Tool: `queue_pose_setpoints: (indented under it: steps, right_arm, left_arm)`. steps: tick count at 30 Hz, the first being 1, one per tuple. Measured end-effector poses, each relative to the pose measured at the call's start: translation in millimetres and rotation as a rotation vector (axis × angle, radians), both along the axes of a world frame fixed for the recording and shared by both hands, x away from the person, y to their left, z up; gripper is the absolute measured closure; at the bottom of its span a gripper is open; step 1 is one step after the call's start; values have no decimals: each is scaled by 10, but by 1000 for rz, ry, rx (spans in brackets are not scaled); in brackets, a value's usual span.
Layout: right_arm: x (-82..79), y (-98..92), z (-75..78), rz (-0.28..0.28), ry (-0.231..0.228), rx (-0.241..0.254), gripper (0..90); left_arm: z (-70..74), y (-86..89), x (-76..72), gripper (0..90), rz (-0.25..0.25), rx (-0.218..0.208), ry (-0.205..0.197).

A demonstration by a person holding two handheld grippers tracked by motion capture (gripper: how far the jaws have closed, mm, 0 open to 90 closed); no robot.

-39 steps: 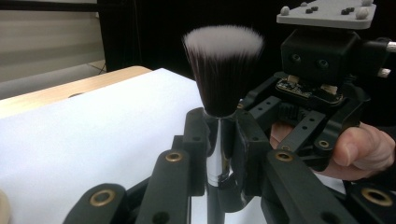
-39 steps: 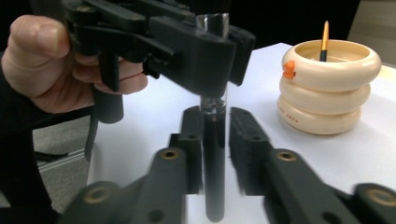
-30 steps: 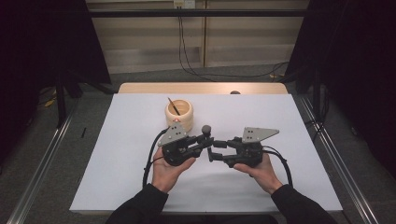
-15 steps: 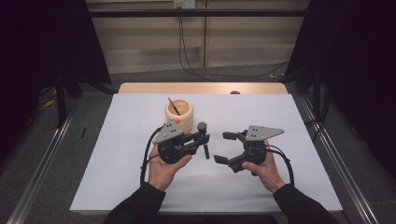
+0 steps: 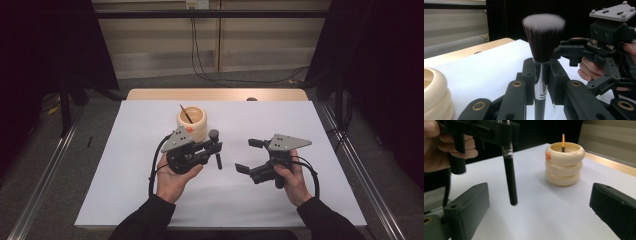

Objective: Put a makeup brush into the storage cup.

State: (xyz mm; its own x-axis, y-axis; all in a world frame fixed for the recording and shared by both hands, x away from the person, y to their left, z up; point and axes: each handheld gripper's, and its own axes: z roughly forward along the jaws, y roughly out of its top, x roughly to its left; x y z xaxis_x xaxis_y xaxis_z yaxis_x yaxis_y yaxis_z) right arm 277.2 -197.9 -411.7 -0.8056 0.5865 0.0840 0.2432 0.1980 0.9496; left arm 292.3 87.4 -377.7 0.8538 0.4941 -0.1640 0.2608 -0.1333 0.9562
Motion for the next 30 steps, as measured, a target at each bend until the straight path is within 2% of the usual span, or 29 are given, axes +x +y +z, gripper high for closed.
queue_pose_setpoints:
  steps: [1, 3, 6, 9, 10, 12, 14, 15, 17, 20, 23, 24, 25, 28, 29, 30]
  right_arm:
    - [-16, -7, 2, -25, -14, -2, 0]
    - [-58, -49, -6, -76, -50, 17, 0]
    - [-83, -105, -8, -94, -42, 4, 0]
    - [-115, -166, -26, -135, -52, 23, 0]
    - [-121, -180, -33, -134, -44, 19, 0]
    - [-138, -217, -57, -145, -36, 17, 0]
    - [-156, -259, -58, -153, -26, 10, 4]
    - [-167, -280, -50, -161, -28, 23, 7]
    - [-193, -300, -41, -169, -38, 34, 8]
    - [-249, -320, -62, -182, -36, 26, 8]
    - [-292, -351, -90, -182, -30, 21, 8]
    - [-307, -366, -92, -186, -33, 27, 9]
    - [-321, -384, -94, -183, -33, 29, 10]
    - [-369, -419, -98, -199, -33, 34, 11]
    - [-383, -434, -103, -204, -35, 34, 11]
    - [-396, -451, -109, -210, -37, 31, 11]
  left_arm:
    - [-3, 5, 5, 776, -8, -8, 0]
    - [0, 17, 6, 776, 1, 7, -2]
    - [2, 28, 10, 776, 2, 3, 0]
    - [6, 40, 15, 776, 13, 5, 2]
    - [2, 50, 25, 776, 3, -2, 2]
    - [5, 64, 27, 776, 12, 9, 4]
    - [4, 82, 44, 776, -4, 13, 2]
    - [3, 78, 45, 777, 6, 6, 6]
    - [8, 95, 58, 776, 22, 17, 3]
    - [6, 119, 87, 777, 12, 11, 8]
    - [16, 144, 106, 777, 35, 22, 10]
    - [13, 153, 122, 776, 24, 8, 12]
    - [20, 160, 120, 776, 36, 18, 16]
    - [30, 182, 134, 776, 44, 14, 16]
    - [33, 194, 147, 776, 28, 11, 17]
    - [45, 198, 142, 776, 54, 16, 14]
